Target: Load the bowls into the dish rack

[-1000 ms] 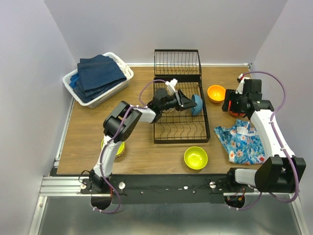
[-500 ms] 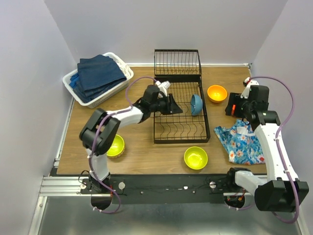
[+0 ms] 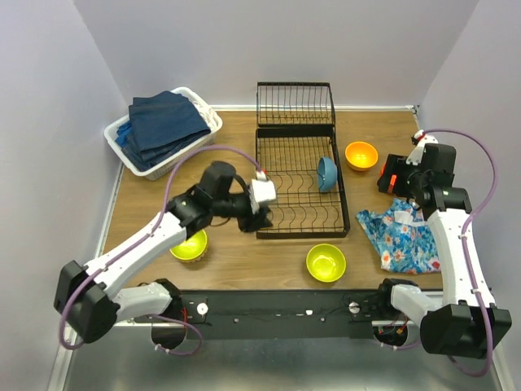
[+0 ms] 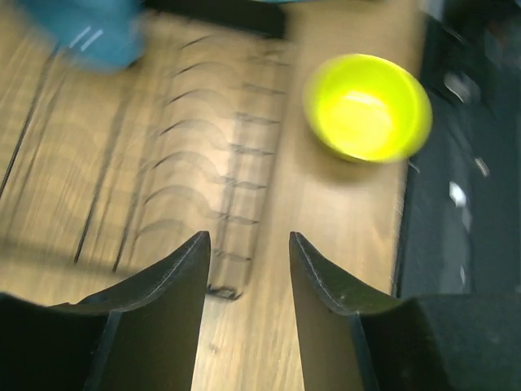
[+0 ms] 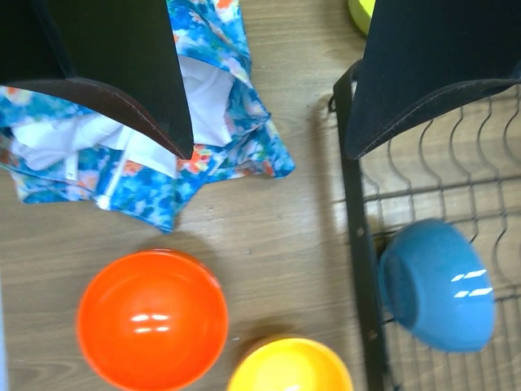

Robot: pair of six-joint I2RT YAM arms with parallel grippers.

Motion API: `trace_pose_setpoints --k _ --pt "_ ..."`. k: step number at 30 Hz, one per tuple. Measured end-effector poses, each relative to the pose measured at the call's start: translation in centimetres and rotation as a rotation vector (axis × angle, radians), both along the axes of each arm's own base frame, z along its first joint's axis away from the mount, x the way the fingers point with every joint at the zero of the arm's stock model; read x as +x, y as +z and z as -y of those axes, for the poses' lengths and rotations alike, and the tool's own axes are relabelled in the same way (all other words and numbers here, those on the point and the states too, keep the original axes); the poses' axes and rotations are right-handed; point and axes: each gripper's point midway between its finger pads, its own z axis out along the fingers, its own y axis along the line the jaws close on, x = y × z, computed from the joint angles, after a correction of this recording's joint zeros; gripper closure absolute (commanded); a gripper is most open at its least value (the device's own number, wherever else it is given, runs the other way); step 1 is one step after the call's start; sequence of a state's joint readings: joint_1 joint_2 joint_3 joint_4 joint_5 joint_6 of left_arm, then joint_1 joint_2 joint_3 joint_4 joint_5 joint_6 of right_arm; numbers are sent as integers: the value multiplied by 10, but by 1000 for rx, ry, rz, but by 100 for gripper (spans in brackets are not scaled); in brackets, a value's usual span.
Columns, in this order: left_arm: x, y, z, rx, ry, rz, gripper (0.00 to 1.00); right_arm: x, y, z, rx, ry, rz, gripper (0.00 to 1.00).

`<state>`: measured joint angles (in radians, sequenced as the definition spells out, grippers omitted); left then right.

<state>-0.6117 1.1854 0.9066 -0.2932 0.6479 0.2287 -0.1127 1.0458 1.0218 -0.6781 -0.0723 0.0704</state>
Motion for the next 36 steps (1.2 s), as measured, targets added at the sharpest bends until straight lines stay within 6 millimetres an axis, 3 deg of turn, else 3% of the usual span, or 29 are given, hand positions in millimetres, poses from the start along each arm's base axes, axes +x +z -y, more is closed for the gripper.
trace_pose_setpoints --k 2,4,5,9,12,15,21,26,36 --pt "-38 5 14 22 -181 104 44 -1 0 -8 22 47 4 15" --pt "-68 -4 27 57 -333 156 44 -2 1 -16 44 87 10 14" --pt "-85 -17 35 98 -415 168 45 -2 1 -19 52 100 11 13" --pt "-120 -57 55 236 -614 250 46 0 9 -22 62 122 27 12" --pt "-141 -74 71 291 -722 299 50 5 24 -22 57 123 62 11" --pt "-141 -80 104 320 -741 324 52 11 41 -21 55 118 113 10" --pt "-128 -80 168 317 -722 354 60 10 53 -8 68 59 154 9" --pt "-139 -88 179 327 -754 336 60 5 61 -6 61 52 184 9" --pt "-159 -112 160 415 -809 226 58 3 64 -5 62 46 196 9"
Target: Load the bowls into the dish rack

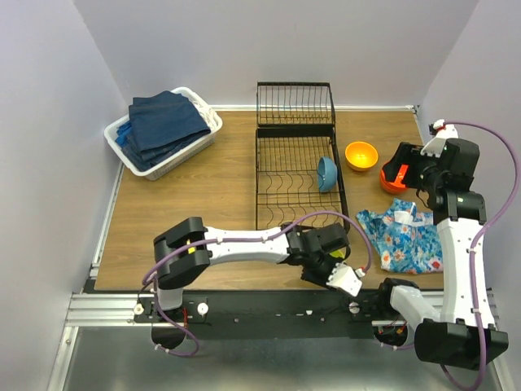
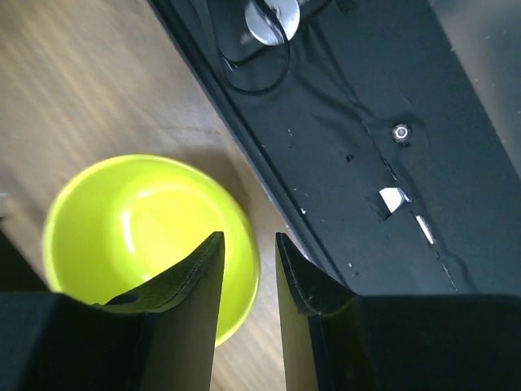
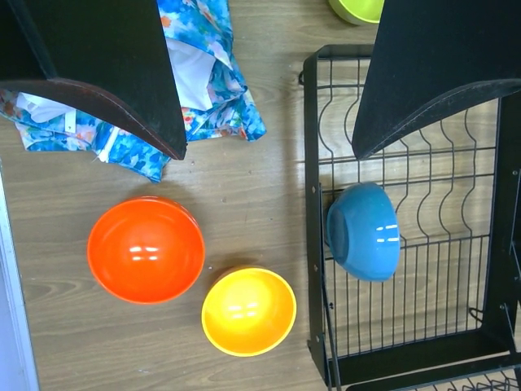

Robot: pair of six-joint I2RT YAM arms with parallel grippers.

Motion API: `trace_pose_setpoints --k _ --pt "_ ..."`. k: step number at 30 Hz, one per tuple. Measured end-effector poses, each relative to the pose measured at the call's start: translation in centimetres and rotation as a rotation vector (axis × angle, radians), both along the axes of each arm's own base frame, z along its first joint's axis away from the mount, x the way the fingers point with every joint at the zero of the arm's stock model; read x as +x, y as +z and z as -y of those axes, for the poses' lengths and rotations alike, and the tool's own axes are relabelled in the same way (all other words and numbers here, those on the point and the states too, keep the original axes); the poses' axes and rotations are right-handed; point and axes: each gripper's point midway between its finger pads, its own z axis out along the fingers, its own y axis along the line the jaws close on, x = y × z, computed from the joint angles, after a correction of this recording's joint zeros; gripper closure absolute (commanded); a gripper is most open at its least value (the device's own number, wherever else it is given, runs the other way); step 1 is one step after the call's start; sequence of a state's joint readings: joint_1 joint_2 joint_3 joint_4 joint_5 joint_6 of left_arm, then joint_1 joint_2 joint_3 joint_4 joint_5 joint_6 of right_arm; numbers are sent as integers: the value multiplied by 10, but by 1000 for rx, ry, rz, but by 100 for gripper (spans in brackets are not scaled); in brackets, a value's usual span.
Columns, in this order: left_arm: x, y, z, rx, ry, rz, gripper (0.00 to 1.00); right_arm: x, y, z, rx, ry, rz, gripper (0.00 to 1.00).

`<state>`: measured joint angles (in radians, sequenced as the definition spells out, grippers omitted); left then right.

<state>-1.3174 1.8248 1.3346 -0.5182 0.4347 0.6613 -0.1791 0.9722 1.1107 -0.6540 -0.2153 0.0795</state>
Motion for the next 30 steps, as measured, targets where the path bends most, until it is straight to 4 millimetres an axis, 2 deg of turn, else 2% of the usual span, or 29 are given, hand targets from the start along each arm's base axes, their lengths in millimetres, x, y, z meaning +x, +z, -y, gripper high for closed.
trace_pose_setpoints --k 2,3,4,5,8,11,15,19,21,23,26,27,28,30 --pt "0 -10 -1 26 24 -7 60 0 0 -1 6 2 0 9" --pt "1 -14 0 36 42 -9 64 0 0 -1 10 2 -1 9" --pt "3 -18 0 44 60 -5 70 0 0 -1 12 2 -1 9" --pt "6 -23 1 54 85 2 82 0 -1 -3 23 3 -2 9" --pt "10 -26 3 62 124 11 95 -1 -4 -5 42 6 -9 9" --pt "16 -25 7 45 145 35 100 -3 -8 -6 61 4 -20 9" --pt "17 -18 3 46 146 43 100 -4 -7 -6 69 1 -16 9" --pt "9 15 -17 47 133 2 100 -5 -6 -8 75 7 -13 9" --pt "6 45 -22 13 138 -37 100 -6 -7 -8 77 9 -17 9" --pt "16 90 -21 -83 194 -89 100 -6 -8 -9 81 11 -24 9" --pt "61 156 -21 -268 381 -183 100 -5 -11 -9 88 13 -36 9" --pt "78 169 -24 -308 445 -206 100 -4 -12 -10 92 12 -43 9" --pt "106 187 -25 -373 547 -246 100 -3 -13 -10 96 12 -49 9" --pt "153 203 -34 -458 705 -313 100 -1 -14 -9 99 13 -61 9"
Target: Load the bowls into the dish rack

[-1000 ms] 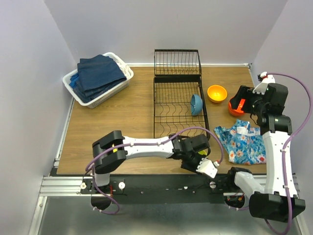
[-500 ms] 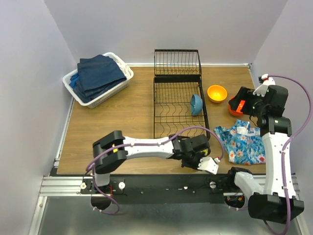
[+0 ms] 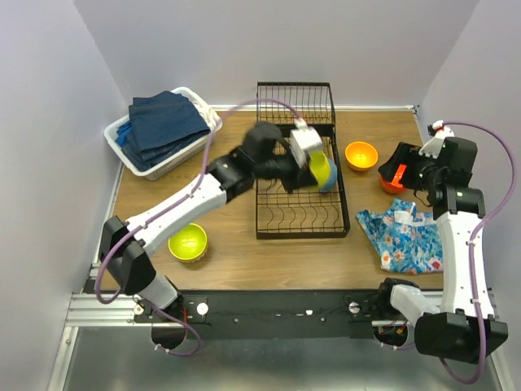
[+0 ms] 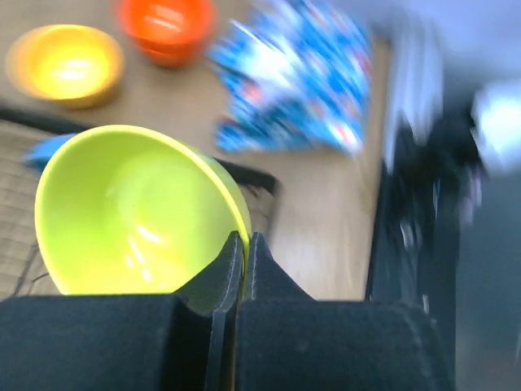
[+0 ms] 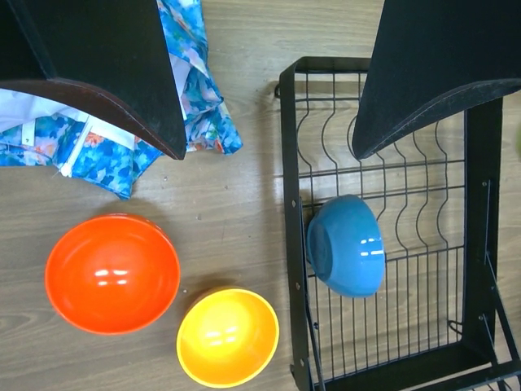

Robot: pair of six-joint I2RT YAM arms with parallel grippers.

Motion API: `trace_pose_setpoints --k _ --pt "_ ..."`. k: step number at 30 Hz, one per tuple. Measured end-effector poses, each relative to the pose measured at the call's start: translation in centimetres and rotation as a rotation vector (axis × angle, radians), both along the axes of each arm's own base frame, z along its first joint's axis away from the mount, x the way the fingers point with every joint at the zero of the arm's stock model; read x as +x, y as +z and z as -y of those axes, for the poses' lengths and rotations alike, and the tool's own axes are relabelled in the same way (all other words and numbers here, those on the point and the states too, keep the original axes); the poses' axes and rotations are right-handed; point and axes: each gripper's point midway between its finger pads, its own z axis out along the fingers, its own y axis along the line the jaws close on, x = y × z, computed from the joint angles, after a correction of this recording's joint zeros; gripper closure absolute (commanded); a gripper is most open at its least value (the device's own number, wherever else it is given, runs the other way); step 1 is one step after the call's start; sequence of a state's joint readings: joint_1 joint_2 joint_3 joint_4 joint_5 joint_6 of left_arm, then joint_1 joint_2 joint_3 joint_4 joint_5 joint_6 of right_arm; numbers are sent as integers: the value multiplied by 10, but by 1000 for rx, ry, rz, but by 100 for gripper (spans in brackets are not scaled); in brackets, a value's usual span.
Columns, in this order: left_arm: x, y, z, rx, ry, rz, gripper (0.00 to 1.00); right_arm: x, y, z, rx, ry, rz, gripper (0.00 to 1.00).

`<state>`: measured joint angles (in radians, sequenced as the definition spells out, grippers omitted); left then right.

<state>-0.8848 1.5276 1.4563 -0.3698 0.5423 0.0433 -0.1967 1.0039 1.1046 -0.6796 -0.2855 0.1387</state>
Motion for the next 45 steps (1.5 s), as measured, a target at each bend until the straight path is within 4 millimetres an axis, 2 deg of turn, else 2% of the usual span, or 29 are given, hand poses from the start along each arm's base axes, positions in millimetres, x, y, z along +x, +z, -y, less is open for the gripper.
trace_pose_setpoints --k 1,4,7,9,15,26,31,37,45 --pt "27 9 -3 -76 94 -64 100 1 0 0 1 0 -3 9" --pt "95 13 -17 -215 287 -205 100 7 2 2 1 0 -10 9" --pt "140 5 -16 -319 385 -326 100 12 5 3 -2 2 -11 9" --pt "151 -4 -10 -354 406 -388 100 17 5 4 -5 2 -16 9" --pt "161 -30 5 -431 411 -563 100 25 -11 7 1 -3 -68 9" --pt "195 -89 -4 -561 460 -785 100 38 -40 22 -28 -21 -164 9" --pt "188 -93 5 -599 424 -831 100 43 -51 26 -41 -24 -198 9" --pt "183 -92 11 -631 398 -861 100 49 -55 29 -49 -23 -214 9" --pt "189 -112 11 -644 453 -925 100 57 -58 32 -55 -17 -227 9"
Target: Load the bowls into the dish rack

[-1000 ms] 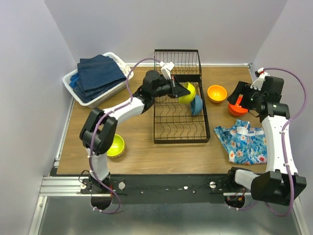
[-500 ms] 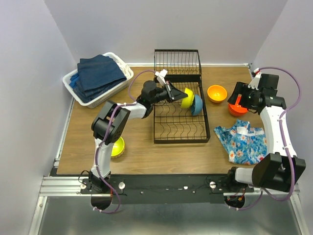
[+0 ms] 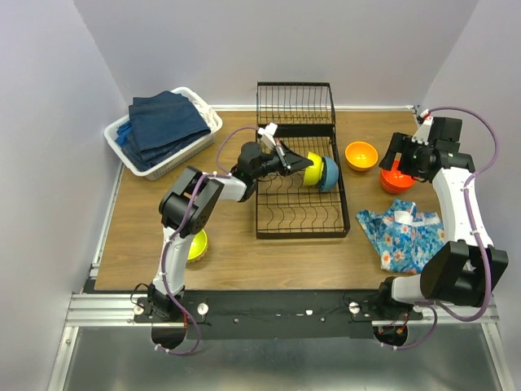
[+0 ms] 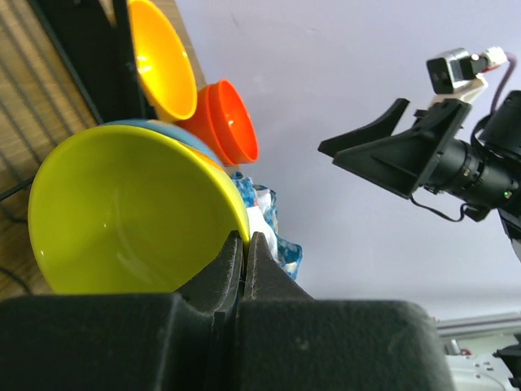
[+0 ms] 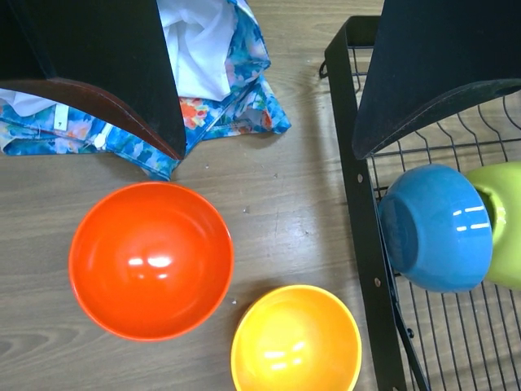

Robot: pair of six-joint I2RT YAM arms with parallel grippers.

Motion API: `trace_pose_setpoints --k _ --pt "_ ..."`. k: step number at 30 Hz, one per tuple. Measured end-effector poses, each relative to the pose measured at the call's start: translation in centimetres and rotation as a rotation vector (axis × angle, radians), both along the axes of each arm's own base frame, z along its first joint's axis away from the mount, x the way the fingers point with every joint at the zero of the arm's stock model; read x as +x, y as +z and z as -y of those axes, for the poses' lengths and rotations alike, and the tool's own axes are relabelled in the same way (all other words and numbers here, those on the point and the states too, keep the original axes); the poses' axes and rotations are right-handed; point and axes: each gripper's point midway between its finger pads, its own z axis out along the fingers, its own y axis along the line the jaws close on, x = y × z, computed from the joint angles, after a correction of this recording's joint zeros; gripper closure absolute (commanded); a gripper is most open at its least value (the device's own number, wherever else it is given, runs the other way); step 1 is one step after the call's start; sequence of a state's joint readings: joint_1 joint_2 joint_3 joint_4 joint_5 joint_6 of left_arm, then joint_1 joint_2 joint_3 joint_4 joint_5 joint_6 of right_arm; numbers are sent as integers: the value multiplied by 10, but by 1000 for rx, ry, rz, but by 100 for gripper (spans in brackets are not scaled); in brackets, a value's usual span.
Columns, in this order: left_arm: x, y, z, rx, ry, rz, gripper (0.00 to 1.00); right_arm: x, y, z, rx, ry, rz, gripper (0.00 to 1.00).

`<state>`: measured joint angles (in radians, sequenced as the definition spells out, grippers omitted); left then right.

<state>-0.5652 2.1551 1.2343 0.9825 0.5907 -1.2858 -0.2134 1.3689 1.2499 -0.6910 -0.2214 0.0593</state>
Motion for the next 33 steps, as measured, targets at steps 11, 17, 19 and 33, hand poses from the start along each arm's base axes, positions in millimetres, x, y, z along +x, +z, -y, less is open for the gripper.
trace_pose_setpoints --k 11,17,19,33 --pt "1 -24 3 2 71 -140 95 3 -2 1 1 1 -7 9" --pt "5 -27 2 -13 109 -195 81 3 -5 1 3 0 -15 9" --pt "6 -27 1 -13 120 -210 73 3 -5 1 3 0 -14 9" --pt "-12 -59 -11 177 127 -319 35 -2 -8 -1 6 -1 -20 9"
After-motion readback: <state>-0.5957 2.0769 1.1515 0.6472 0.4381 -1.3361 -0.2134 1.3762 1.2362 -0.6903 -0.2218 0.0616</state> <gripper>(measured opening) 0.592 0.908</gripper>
